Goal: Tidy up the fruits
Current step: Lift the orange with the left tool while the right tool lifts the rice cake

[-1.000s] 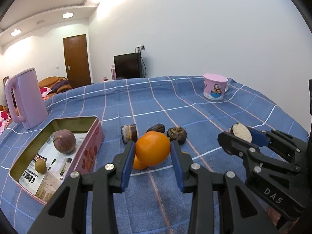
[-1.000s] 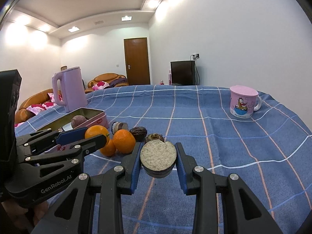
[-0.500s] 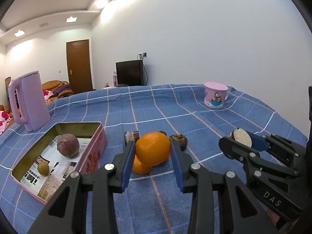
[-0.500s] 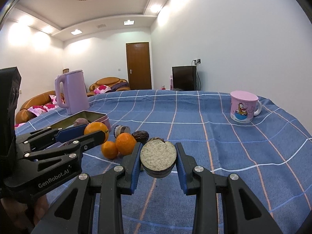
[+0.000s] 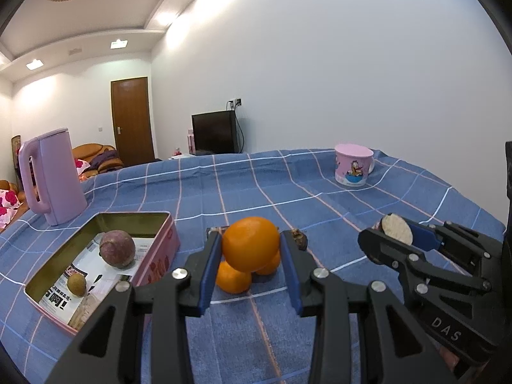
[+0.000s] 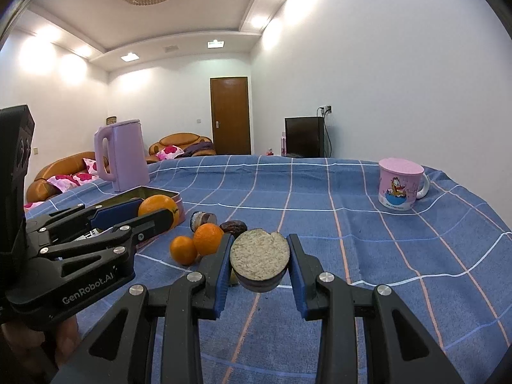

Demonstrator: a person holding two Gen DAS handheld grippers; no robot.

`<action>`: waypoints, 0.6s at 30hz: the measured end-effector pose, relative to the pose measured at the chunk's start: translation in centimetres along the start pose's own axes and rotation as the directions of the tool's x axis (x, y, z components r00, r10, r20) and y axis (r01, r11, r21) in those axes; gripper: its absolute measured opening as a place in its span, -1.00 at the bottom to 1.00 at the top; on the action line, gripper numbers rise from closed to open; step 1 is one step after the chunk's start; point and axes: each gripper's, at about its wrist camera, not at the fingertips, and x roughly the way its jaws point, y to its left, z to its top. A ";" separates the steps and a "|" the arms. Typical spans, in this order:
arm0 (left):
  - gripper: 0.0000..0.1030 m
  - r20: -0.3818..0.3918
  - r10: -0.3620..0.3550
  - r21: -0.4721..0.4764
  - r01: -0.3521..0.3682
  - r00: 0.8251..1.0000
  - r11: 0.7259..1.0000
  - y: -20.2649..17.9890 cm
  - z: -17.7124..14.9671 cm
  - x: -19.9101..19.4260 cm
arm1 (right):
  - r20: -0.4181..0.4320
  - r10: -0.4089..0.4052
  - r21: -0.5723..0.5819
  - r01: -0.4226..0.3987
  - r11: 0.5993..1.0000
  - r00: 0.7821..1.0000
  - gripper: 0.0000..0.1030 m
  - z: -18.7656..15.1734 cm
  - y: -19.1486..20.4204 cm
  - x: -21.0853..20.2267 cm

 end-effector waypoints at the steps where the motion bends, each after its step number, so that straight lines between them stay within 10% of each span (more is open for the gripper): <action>1: -0.25 0.004 0.001 0.000 -0.001 1.000 1.000 0.0 0.0 0.0 | 0.003 0.001 -0.001 -0.001 1.000 1.000 -0.32 0.0 0.0 0.0; 18: -0.25 0.064 0.023 0.008 -0.023 0.998 1.000 0.0 0.1 -1.2 | 0.047 0.009 -0.018 -0.008 1.000 0.999 -0.32 -0.1 0.1 -0.6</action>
